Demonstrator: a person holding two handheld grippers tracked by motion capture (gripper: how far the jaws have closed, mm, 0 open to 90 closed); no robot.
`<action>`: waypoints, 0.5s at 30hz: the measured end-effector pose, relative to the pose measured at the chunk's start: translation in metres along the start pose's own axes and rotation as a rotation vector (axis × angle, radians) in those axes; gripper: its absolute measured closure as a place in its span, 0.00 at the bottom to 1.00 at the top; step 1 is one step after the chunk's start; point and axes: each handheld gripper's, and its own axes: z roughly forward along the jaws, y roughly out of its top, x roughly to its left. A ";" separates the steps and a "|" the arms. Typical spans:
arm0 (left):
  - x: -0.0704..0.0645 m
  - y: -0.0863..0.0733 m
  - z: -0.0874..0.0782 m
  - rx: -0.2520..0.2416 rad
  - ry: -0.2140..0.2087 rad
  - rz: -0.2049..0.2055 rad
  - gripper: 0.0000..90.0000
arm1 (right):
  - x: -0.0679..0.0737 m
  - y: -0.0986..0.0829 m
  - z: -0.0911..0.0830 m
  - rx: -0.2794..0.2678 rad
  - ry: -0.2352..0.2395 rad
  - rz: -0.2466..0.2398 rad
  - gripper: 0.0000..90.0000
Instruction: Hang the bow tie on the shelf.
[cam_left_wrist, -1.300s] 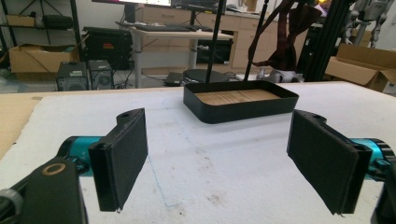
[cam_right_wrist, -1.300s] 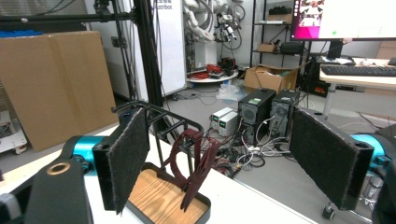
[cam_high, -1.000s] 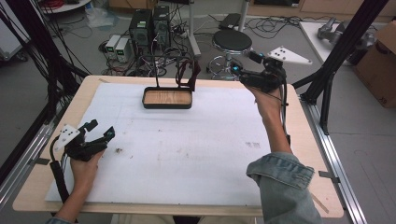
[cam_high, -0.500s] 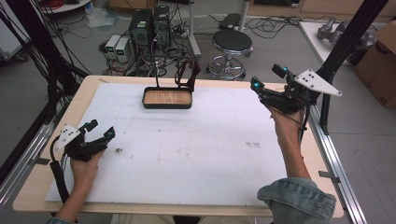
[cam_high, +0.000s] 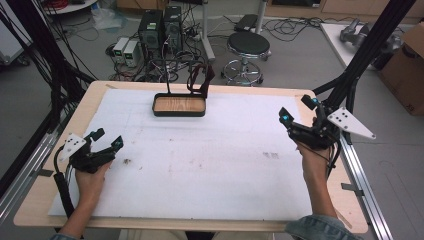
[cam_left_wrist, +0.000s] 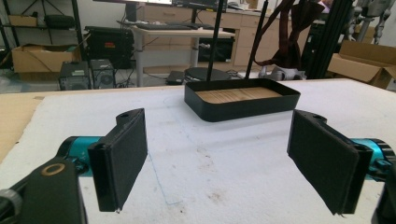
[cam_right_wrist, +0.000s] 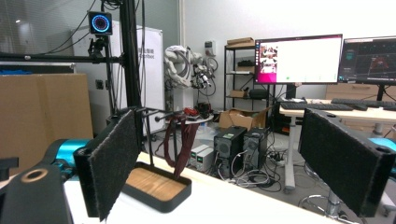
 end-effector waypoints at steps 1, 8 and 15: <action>0.000 0.000 0.000 0.003 0.000 0.004 0.23 | 0.001 -0.004 -0.003 0.000 -0.003 0.001 0.13; -0.001 0.000 0.000 0.003 0.005 0.004 0.23 | 0.004 -0.030 -0.018 0.028 -0.011 0.001 0.13; -0.001 0.000 0.000 0.006 0.014 0.007 0.22 | 0.014 -0.059 -0.029 0.072 -0.019 -0.013 0.13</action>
